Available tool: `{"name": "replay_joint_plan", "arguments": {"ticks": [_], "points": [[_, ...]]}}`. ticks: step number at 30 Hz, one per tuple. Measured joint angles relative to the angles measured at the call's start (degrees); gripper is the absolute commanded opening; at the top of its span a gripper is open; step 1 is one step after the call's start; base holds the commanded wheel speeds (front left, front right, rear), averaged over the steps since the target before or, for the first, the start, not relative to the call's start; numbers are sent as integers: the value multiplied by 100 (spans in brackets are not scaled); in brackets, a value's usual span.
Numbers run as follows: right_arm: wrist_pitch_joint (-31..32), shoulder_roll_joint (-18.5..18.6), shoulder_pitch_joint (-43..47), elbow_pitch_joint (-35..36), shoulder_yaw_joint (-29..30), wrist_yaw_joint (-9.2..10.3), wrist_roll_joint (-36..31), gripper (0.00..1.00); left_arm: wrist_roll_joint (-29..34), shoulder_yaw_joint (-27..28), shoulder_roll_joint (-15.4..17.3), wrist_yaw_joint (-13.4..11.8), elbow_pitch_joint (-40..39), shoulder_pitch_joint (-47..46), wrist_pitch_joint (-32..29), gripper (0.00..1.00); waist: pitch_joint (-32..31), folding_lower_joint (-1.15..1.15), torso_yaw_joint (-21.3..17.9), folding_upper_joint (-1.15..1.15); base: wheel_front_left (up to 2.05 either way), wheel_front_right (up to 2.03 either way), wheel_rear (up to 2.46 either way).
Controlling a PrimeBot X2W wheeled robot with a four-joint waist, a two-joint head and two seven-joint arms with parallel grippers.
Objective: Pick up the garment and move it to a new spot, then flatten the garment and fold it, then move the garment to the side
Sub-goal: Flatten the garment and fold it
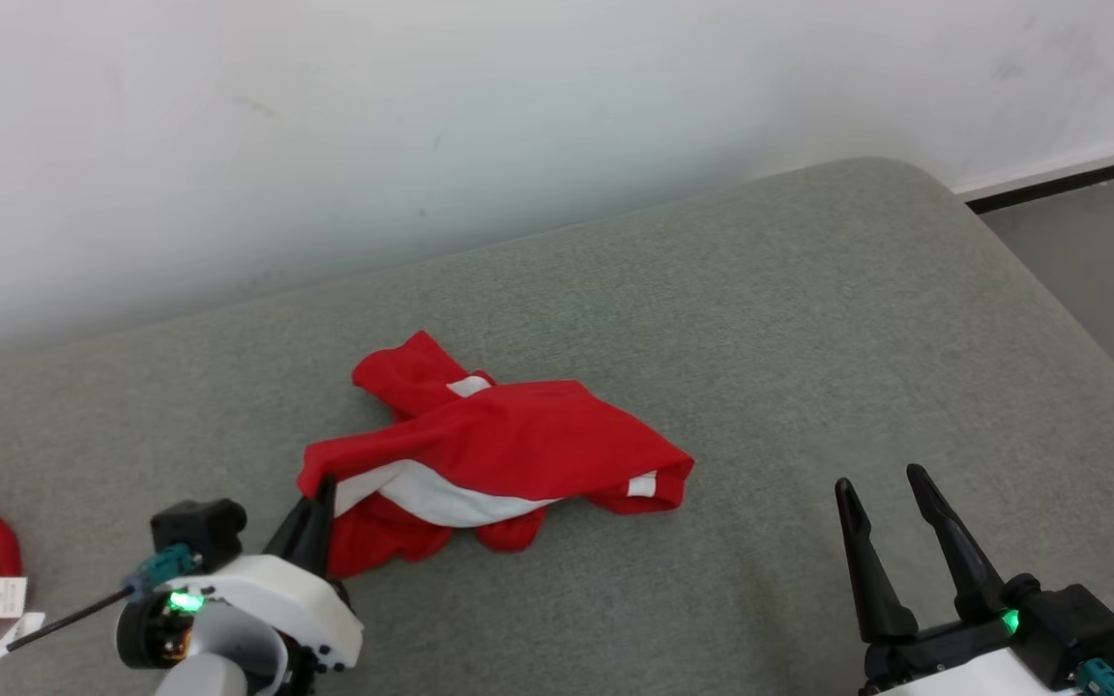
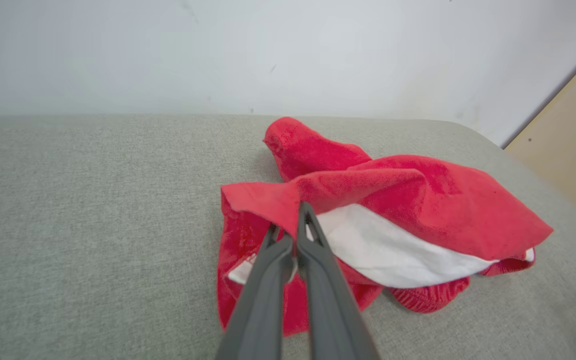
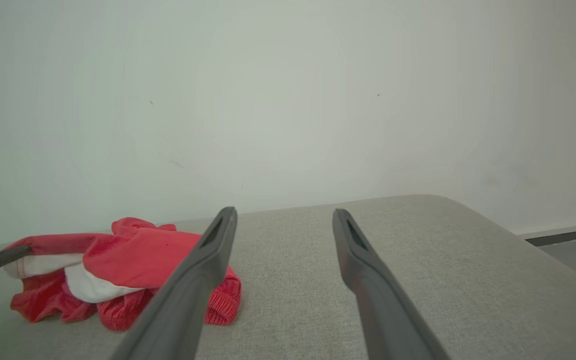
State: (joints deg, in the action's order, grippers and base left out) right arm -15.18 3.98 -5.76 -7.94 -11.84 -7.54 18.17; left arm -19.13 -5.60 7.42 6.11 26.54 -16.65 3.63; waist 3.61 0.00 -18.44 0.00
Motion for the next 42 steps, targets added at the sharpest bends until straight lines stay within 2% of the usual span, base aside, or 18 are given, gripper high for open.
{"name": "replay_joint_plan", "arguments": {"ticks": [5,9,15,20,21,22,23,28,33,42], "points": [[0,13,14,-13,60,0,-4,100,-182,93,12,-20,-514,-7,-211,0,-21,0,378,0,0,0,0],[0,88,29,-41,81,0,-10,100,-259,237,116,-191,-748,155,-417,0,-53,0,709,0,0,0,0],[0,122,-1,-85,36,0,-8,100,-334,469,291,-455,-694,510,-566,0,-63,0,1095,0,0,0,0],[0,136,-4,-136,-4,0,7,100,-344,464,337,-459,-504,758,-555,0,-22,0,1193,0,0,0,0],[0,146,-4,-146,-5,0,8,100,-348,454,336,-435,-459,778,-515,25,-18,0,1203,0,0,0,0],[0,155,-5,-158,-4,0,9,100,-348,445,343,-427,-403,786,-471,71,-21,0,1210,0,0,0,0],[1,162,-4,-176,-4,0,15,100,-344,431,349,-415,-344,790,-427,100,-32,0,1217,0,0,0,0],[0,180,1,-234,-43,0,65,100,-296,368,336,-371,-353,846,-32,100,-110,0,1257,0,0,0,0],[0,216,13,-257,-60,0,105,100,-188,411,349,-503,-728,920,513,100,-168,0,1323,0,0,0,0],[0,434,88,-314,-352,0,167,100,-7,276,43,-693,-1452,1254,958,100,-192,0,1417,0,0,0,0]]}}
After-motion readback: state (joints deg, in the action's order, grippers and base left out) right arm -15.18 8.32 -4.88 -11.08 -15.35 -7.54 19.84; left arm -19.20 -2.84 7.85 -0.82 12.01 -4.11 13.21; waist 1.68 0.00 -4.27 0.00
